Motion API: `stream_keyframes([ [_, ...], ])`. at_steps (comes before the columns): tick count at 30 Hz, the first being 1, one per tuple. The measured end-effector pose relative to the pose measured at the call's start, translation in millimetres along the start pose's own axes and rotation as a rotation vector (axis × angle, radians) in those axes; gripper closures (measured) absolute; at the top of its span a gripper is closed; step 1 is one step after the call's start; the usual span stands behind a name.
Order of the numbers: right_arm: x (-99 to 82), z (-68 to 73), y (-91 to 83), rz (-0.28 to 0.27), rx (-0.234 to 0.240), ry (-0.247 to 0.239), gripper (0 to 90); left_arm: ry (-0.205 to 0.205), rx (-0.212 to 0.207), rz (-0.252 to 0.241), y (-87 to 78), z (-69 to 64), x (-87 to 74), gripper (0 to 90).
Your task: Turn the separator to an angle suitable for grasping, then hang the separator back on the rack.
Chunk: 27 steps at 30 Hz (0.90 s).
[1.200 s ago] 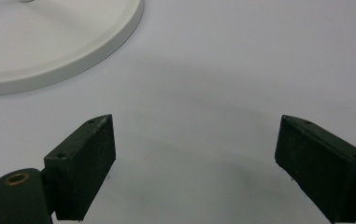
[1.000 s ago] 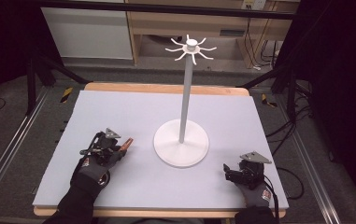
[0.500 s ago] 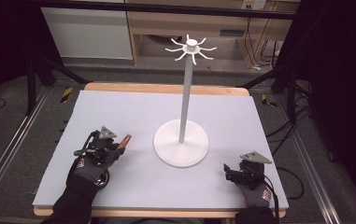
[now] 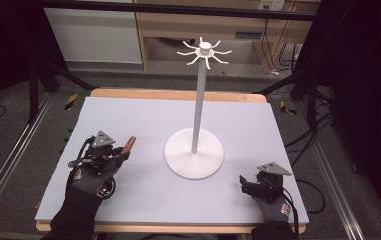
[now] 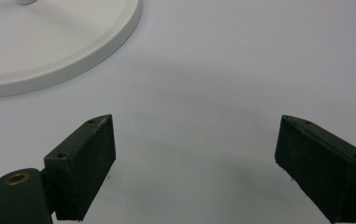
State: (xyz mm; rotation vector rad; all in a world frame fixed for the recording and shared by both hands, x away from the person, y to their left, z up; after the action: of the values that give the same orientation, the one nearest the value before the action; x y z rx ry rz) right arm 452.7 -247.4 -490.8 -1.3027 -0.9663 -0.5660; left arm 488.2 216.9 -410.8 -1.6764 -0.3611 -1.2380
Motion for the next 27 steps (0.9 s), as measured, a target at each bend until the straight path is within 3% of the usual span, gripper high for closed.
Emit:
stream_keyframes([
  [5, 0.1, -0.1, -0.3, 0.002, -0.006, 0.017, 12.7, -0.005, -0.002, -0.065, -8.4, -2.8, 6.0, 67.3],
  [10, 0.3, -0.4, -0.1, -0.003, -0.005, 0.002, 12.7, 0.008, 0.001, -0.11, -13.2, -7.9, 11.4, 67.3],
  [11, 0.3, -0.4, -0.2, -0.004, -0.005, 0.001, 12.7, 0.015, 0.008, -0.143, -16.9, -10.4, 14.9, 67.4],
  [18, 0.3, -0.3, -0.3, -0.003, -0.007, 0.0, 12.7, 0.018, -0.007, -0.236, -32.0, -18.2, 28.2, 67.3],
  [27, -0.4, -0.7, 0.4, 0.002, -0.011, 0.007, 12.7, 0.03, -0.039, -0.292, -42.6, -25.6, 44.8, 67.3],
])
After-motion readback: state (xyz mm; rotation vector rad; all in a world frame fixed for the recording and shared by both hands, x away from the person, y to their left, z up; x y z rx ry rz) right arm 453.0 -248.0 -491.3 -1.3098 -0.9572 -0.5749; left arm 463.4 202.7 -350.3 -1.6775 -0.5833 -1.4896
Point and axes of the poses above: each handheld gripper's, and its own axes: y roughly forward along the jaws, x roughly out of its top, z roughly to its left, the point moved 3 cm from there along y, roughly forward along the jaws, and after that the axes turned 7 degrees about -z, right-handed, at the moved point
